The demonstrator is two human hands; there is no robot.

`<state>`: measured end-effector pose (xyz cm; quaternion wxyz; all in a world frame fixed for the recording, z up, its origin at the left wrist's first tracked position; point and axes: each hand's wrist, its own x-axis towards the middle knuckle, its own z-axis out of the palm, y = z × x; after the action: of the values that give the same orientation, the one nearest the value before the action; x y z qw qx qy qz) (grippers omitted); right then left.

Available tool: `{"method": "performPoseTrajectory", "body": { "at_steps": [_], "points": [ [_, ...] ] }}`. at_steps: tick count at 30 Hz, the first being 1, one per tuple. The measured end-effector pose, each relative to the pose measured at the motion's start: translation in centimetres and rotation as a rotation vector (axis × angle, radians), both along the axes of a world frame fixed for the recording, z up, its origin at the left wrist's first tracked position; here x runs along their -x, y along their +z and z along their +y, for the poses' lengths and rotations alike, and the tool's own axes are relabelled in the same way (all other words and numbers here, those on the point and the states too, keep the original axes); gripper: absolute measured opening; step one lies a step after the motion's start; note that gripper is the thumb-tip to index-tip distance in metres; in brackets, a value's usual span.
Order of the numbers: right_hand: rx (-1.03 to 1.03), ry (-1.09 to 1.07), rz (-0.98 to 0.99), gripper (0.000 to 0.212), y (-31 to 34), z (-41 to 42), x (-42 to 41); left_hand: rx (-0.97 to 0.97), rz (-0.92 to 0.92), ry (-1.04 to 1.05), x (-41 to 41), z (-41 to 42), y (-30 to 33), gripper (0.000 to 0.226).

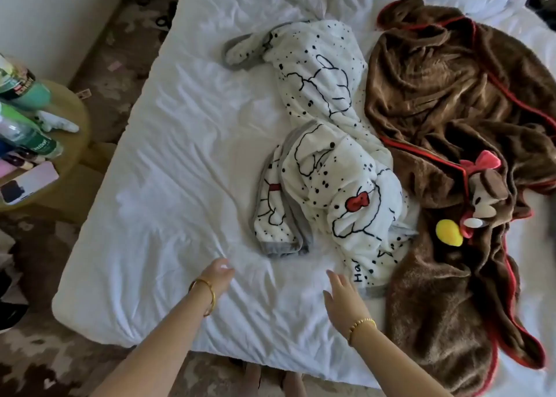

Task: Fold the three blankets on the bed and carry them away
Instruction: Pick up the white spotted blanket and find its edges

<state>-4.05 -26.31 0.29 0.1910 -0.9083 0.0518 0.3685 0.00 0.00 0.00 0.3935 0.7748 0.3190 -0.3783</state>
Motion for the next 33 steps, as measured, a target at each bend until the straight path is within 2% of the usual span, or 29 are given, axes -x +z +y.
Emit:
{"method": "performPoseTrajectory", "body": {
  "at_steps": [3,6,11,13,15,17,20,23,26,30,33],
  "points": [
    [-0.028,0.151,-0.237,0.052,-1.8,2.8,-4.2,0.037,-0.093,0.05,-4.0,-2.1,-2.3,0.044],
    [-0.043,0.228,-0.327,0.052,-3.7,5.1,-6.5,0.069,-0.103,0.09,-6.2,-4.1,-4.5,0.039],
    [0.083,0.532,-0.228,0.072,-7.5,6.6,-7.6,0.123,-0.049,0.314,-6.8,-5.5,-7.7,0.031],
    [0.188,0.569,-0.203,0.078,-8.6,7.1,-7.9,0.169,-0.073,0.337,-6.9,-5.7,-8.5,0.038],
    [0.239,0.539,-0.256,0.072,-9.2,7.7,-8.5,0.25,-0.073,0.3,-7.2,-6.2,-8.8,0.057],
    [0.258,0.526,-0.267,0.058,-9.2,8.1,-9.4,0.251,-0.088,0.21,-7.3,-6.7,-8.9,0.064],
    [0.206,0.455,-0.227,0.04,-8.4,7.7,-9.5,0.266,-0.113,0.151,-7.1,-6.7,-8.3,0.044],
    [0.091,0.276,-0.174,0.031,-6.6,6.8,-8.6,0.361,-0.108,0.188,-6.6,-6.1,-6.3,0.038],
    [-0.069,0.062,-0.147,0.022,-3.2,6.7,-8.1,0.404,-0.141,0.204,-6.8,-5.5,-2.4,0.012],
    [-0.208,-0.08,-0.162,0.021,4.1,8.2,-8.3,0.435,-0.261,0.217,-8.4,-5.0,5.4,0.036],
    [-0.388,-0.13,-0.154,0.019,11.4,9.3,-9.7,0.42,-0.406,0.18,-10.0,-4.6,12.9,0.043]
  ]
}}
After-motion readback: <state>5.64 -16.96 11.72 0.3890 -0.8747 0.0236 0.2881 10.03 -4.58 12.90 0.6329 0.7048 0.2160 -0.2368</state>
